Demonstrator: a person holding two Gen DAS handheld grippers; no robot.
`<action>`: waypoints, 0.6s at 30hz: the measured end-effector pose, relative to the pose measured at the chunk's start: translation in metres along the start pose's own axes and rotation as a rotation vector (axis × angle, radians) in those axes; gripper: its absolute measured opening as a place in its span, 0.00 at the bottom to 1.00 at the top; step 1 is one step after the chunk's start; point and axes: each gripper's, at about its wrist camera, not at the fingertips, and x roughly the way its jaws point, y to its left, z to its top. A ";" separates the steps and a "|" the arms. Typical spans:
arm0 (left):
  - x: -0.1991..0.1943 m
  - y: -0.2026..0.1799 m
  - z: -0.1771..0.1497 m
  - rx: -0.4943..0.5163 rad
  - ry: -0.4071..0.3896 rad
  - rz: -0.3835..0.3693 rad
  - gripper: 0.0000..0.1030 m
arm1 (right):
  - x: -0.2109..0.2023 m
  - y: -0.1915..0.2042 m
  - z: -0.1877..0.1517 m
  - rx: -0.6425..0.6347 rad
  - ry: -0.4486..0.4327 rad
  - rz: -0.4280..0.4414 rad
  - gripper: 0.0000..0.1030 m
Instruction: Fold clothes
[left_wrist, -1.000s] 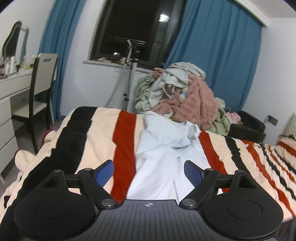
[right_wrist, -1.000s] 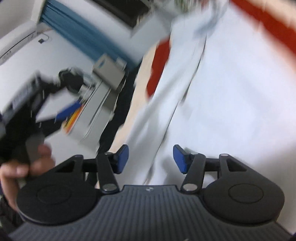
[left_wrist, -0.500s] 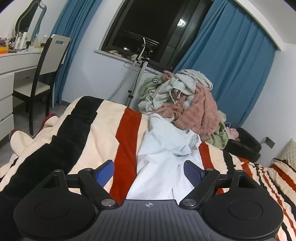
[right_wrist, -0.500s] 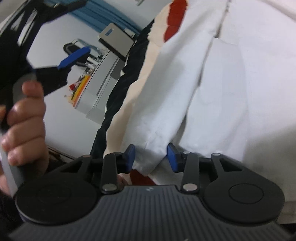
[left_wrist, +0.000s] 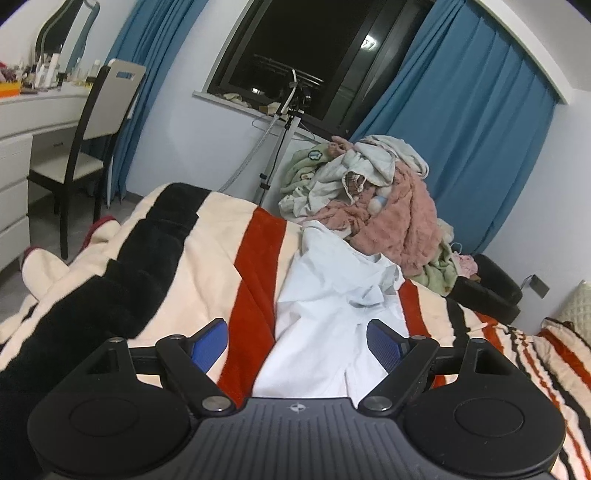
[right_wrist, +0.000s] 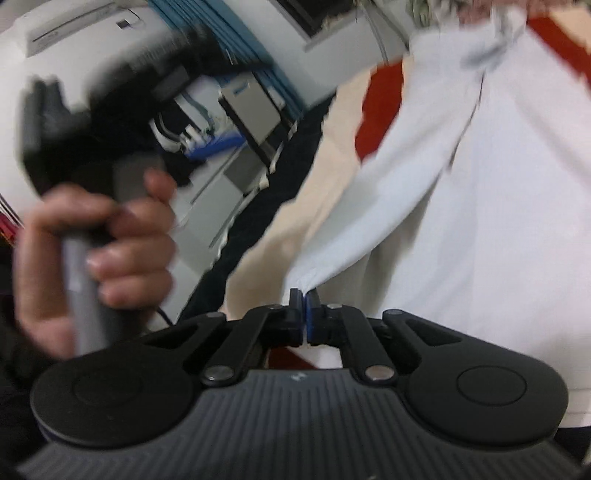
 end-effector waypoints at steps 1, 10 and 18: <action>0.000 0.000 -0.001 -0.003 0.010 -0.009 0.81 | -0.013 0.002 0.003 -0.013 -0.017 -0.010 0.04; 0.024 0.003 -0.027 -0.021 0.199 -0.009 0.81 | -0.088 -0.034 -0.005 0.048 0.010 -0.186 0.04; 0.046 0.014 -0.059 -0.070 0.374 0.022 0.81 | -0.102 -0.068 -0.006 0.218 0.116 -0.182 0.46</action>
